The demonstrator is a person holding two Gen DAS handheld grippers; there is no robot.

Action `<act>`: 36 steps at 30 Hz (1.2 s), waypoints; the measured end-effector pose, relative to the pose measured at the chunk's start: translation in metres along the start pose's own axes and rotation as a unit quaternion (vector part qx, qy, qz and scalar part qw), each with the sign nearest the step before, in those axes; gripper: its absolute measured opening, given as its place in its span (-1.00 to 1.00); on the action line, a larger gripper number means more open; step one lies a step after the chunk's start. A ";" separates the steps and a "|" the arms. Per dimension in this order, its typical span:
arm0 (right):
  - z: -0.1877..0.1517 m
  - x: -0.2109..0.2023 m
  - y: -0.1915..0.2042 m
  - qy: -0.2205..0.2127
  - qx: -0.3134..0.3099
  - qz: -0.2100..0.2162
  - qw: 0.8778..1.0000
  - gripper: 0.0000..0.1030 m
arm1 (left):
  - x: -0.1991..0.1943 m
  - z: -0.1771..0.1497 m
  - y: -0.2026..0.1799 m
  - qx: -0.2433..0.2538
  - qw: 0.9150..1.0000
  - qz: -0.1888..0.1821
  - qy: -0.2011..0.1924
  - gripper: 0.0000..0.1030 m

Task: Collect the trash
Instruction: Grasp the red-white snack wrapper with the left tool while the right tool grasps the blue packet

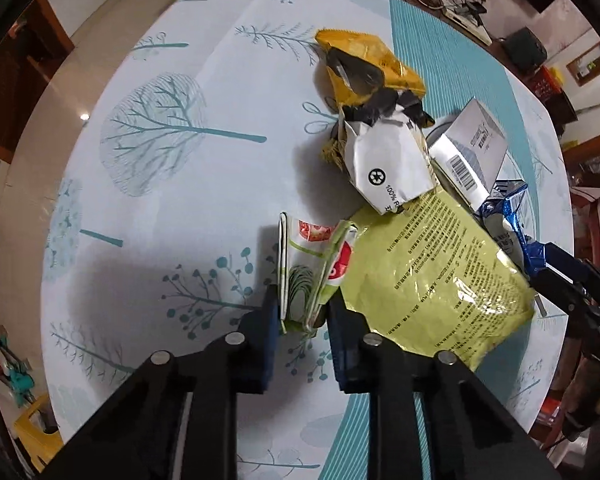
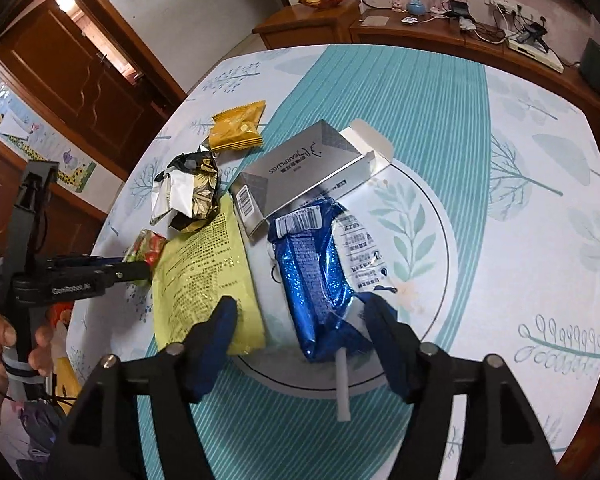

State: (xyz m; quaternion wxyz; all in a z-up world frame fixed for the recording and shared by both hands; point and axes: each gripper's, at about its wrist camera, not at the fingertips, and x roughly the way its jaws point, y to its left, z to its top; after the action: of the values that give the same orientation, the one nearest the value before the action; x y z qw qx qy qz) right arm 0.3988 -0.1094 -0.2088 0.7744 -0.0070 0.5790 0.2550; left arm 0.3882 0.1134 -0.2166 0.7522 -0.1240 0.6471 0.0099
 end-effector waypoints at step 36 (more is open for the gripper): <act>0.013 0.047 0.010 0.085 -0.095 -0.086 0.988 0.26 | -0.032 -0.034 -0.024 0.000 1.000 -0.017 -0.014 -0.66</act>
State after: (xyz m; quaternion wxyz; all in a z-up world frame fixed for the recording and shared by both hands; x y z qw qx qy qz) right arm 0.4154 -0.0786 -0.2439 0.7371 -0.1521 0.6131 0.2403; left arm 0.3541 0.0880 -0.1856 0.7613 -0.1354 0.6341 -0.0011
